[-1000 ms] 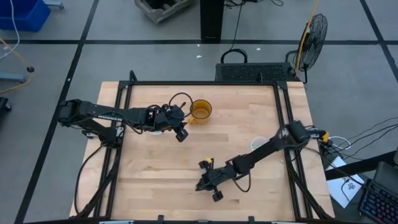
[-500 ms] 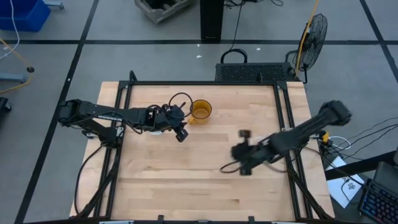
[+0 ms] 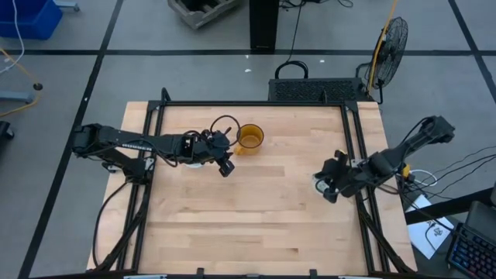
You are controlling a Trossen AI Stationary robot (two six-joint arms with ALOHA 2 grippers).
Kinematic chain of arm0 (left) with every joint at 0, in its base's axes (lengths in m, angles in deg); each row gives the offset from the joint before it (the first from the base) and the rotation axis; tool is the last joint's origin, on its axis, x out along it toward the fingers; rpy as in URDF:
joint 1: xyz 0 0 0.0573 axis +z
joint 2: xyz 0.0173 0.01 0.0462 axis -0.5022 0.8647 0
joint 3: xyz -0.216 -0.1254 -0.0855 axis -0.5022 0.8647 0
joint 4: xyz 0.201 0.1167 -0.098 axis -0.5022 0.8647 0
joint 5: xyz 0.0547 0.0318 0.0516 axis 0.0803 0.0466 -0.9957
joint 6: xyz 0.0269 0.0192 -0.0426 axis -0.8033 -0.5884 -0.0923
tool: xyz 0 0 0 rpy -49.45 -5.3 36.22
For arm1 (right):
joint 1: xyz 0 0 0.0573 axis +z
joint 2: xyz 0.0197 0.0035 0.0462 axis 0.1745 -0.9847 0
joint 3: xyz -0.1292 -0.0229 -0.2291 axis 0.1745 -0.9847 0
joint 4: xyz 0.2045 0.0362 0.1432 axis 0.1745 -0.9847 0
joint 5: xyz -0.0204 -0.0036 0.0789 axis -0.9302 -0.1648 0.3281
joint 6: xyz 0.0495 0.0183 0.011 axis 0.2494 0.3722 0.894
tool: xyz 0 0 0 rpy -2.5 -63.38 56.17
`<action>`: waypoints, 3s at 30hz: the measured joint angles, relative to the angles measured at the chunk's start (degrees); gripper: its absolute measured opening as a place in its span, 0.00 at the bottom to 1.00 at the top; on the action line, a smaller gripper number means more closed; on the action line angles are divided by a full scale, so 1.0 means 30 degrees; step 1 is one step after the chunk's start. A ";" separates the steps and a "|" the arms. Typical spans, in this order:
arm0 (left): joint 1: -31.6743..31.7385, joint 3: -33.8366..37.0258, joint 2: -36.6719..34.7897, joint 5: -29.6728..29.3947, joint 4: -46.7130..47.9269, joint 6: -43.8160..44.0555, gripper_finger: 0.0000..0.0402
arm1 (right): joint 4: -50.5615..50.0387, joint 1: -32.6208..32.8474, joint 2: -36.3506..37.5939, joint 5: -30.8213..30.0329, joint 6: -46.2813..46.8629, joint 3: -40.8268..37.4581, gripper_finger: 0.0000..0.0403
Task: Pick and place Stevia / Truvia into bins
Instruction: Put the light green stevia packet into the right transparent container, then return to Home Position
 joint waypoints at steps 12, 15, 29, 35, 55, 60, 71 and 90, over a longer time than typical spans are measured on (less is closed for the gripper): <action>0.0003 0.0000 0.0000 -0.0138 -0.0008 -0.0006 0.29 | 0.1682 -0.0072 0.1966 0.2049 0.0043 -0.3509 0.11; 0.0004 0.0000 0.0000 -0.0142 -0.0011 -0.0007 0.29 | 0.1688 -0.0072 0.1972 0.2109 0.0674 -0.3857 0.13; 0.0004 0.0000 0.0000 -0.0138 -0.0015 -0.0007 0.29 | 0.2295 -0.0072 0.1973 0.2518 0.1378 -0.4353 0.24; 0.0004 0.0000 0.0007 -0.0138 -0.0399 0.0000 0.29 | 0.4277 -0.0072 0.2537 0.2622 0.0850 -0.4353 0.24; 0.0002 0.0016 -0.1948 0.1824 0.2169 -0.0435 0.29 | 0.8773 -0.0560 0.5744 0.9070 -0.5141 -0.4542 0.23; 0.0002 0.0022 -0.5723 0.1045 0.4058 0.0550 0.29 | 1.1250 -0.0553 0.8009 1.1517 -0.6672 -0.4542 0.24; -0.1066 0.0000 -1.3534 -0.1735 0.8109 0.0683 0.29 | 1.1515 -0.0561 1.2577 1.1977 -0.9367 -0.5549 0.24; -0.1519 0.5038 -1.9890 -0.5348 1.0634 0.4335 0.29 | 1.4636 -0.0561 1.5954 1.4091 -0.9903 -0.9540 0.24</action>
